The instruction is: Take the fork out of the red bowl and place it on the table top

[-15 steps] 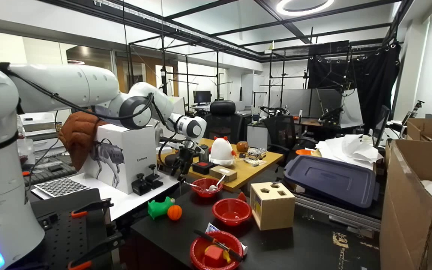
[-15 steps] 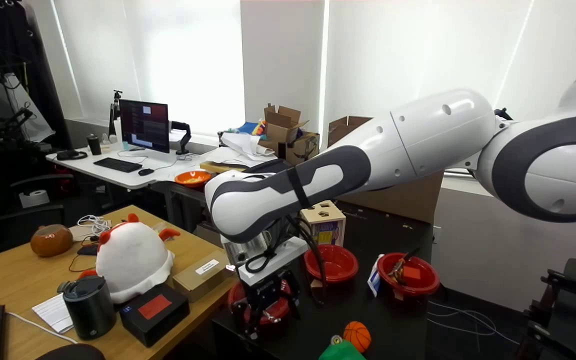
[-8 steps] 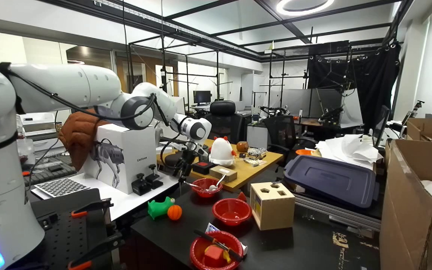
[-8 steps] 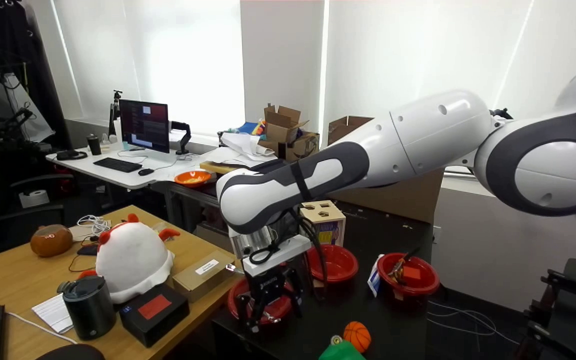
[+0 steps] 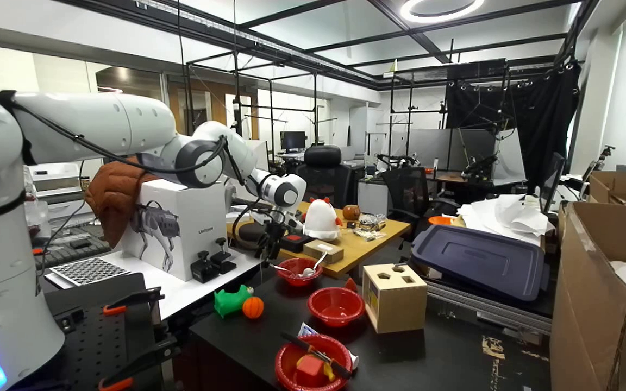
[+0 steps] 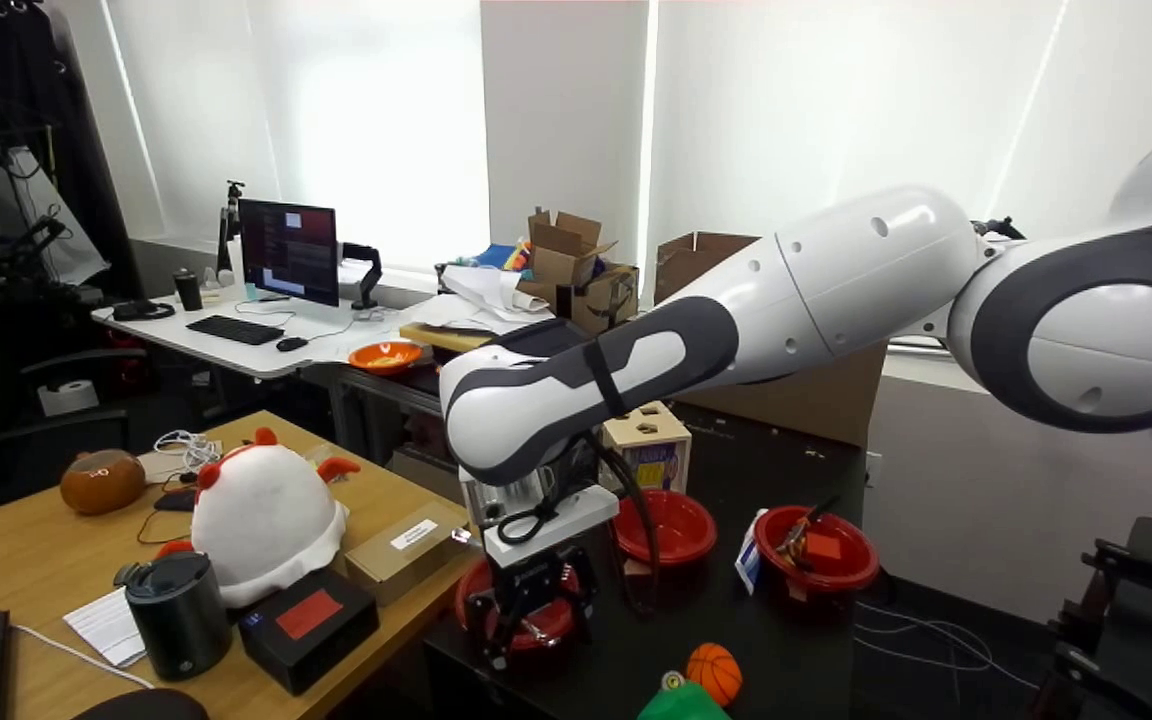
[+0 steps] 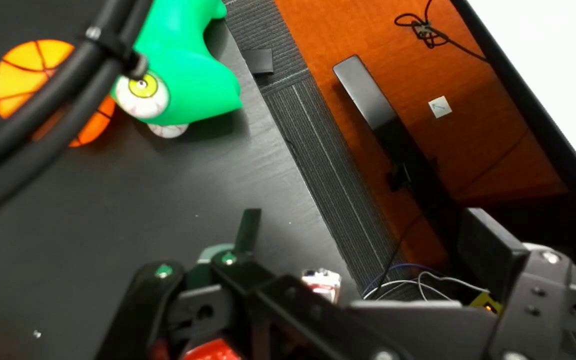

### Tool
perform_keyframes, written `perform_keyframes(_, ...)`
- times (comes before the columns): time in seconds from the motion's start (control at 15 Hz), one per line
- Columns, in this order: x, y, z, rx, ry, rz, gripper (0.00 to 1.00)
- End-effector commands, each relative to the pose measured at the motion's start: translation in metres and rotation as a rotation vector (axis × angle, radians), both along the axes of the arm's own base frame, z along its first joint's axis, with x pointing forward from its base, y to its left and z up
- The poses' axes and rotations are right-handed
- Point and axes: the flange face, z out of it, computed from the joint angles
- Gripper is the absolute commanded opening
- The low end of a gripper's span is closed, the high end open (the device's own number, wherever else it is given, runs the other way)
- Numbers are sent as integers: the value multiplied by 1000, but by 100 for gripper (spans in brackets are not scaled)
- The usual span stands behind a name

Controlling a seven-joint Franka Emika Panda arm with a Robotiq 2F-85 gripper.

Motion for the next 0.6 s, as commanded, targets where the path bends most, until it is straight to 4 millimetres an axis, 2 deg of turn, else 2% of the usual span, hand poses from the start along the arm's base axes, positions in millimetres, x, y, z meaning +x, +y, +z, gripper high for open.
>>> perform_keyframes(0.0,-6,7,-16,-29,-44,4,100)
perform_keyframes(0.27,-7,5,-28,-71,-98,-3,100)
perform_keyframes(0.53,-4,4,-30,-99,-138,-19,100)
